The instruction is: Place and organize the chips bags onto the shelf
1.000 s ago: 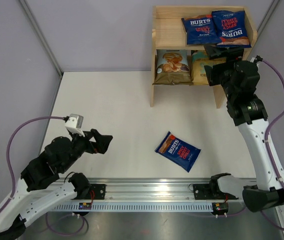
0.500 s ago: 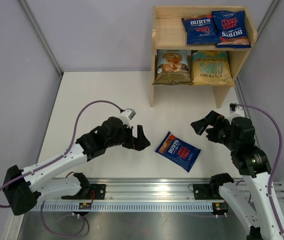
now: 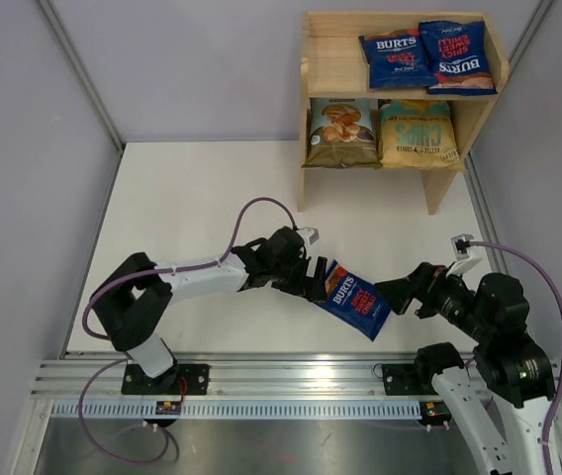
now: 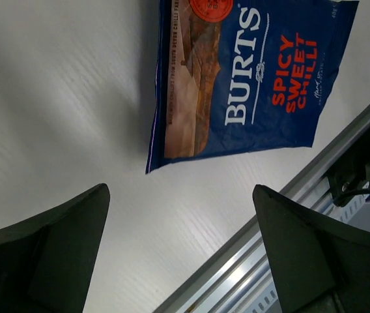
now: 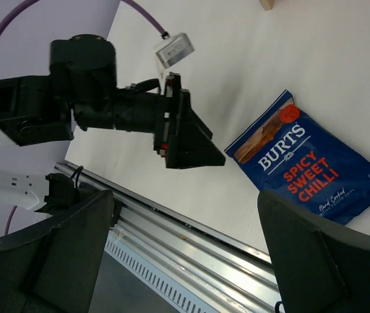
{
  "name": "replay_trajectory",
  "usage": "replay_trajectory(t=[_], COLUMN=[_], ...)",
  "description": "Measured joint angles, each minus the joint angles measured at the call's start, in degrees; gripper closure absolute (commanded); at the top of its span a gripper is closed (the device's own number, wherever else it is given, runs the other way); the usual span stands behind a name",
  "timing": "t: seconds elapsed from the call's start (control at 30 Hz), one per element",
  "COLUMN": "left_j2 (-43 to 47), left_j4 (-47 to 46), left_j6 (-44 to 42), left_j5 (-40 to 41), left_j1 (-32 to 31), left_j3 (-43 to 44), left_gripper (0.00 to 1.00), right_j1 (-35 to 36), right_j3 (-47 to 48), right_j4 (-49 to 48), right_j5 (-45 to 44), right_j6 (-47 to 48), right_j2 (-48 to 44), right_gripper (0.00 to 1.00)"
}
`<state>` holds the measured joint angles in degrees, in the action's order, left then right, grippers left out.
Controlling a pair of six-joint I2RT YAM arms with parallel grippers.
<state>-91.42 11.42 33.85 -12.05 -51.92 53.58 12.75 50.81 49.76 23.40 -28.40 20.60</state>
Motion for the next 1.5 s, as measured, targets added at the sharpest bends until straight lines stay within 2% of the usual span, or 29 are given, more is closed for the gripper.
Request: replay_trajectory(t=[0.2, 0.27, 0.3, 0.33, 0.37, 0.43, 0.47, 0.5, 0.73, 0.87, 1.03, 1.13, 1.3, 1.5], left_j2=[-9.5, -12.8, -14.2, -15.1, -16.2, -18.1, -18.7, -19.1, -19.9, -15.4, -0.9, 8.1, 21.7, 33.4], left_j4=[-1.9, -2.1, -2.3, -2.7, -3.1, -3.5, -3.7, -4.0, -6.3, -9.5, -11.4, -13.3, -15.5, -13.4], left_j6=[-1.7, -2.1, -2.3, -2.5, -2.7, -2.7, -2.6, -2.3, -0.4, 1.4, 3.6, 4.1, 4.8, 5.2], left_j5=[-1.2, -1.9, -2.5, -2.8, -3.0, -3.4, -3.7, -4.0, -4.2, -1.5, 5.4, 8.8, 12.5, 14.1], left_j1=[0.0, 0.0, 0.0, 0.0, 0.0, 0.0, 0.0, 0.1, 0.2, 0.1, 0.2, 0.3, 1.0, 1.7], left_j3=[5.8, 8.2, 9.5, 10.6, 11.8, 13.2, 13.5, 13.7, 13.0, 7.0, -5.7, -10.4, -16.2, -17.5], left_gripper=[0.11, 0.16, 0.23, 0.23, 0.35, 0.46, 0.58, 0.64, 1.00, 1.00, 1.00, 1.00, 1.00, 1.00], right_j1=[0.0, 0.0, 0.0, 0.0, 0.0, 0.0, 0.0, 0.0, 0.0, 0.0, 0.0, 0.0, 0.0, 0.0], right_j3=[-2.6, -3.6, -3.9, -4.0, -4.1, -4.1, -4.1, -4.1, -5.6, -9.0, -15.9, -19.2, -24.7, -26.4], right_j4=[0.1, 0.1, 0.1, 0.1, 0.1, 0.1, 0.1, 0.1, -0.6, -2.4, -6.9, -9.5, -15.3, -19.7], right_j5=[1.8, 2.5, 3.2, 3.5, 3.9, 4.5, 4.7, 4.7, 4.8, 5.8, 7.6, 7.6, 7.6, 7.2], right_j6=[0.3, 0.1, -0.1, -0.3, -0.4, -0.5, -0.6, -0.8, -3.2, -6.0, -10.8, -13.7, -18.3, -19.0], right_j2=[-3.7, -4.2, -4.3, -4.3, -4.5, -4.7, -4.8, -5.0, -6.8, -8.0, -9.0, -9.4, -11.6, -13.6], right_gripper=[0.01, 0.01, 0.01, 0.00, 0.01, 0.01, 0.01, 0.01, 0.01, 0.01, 0.01, 0.01, 0.01, 0.00])
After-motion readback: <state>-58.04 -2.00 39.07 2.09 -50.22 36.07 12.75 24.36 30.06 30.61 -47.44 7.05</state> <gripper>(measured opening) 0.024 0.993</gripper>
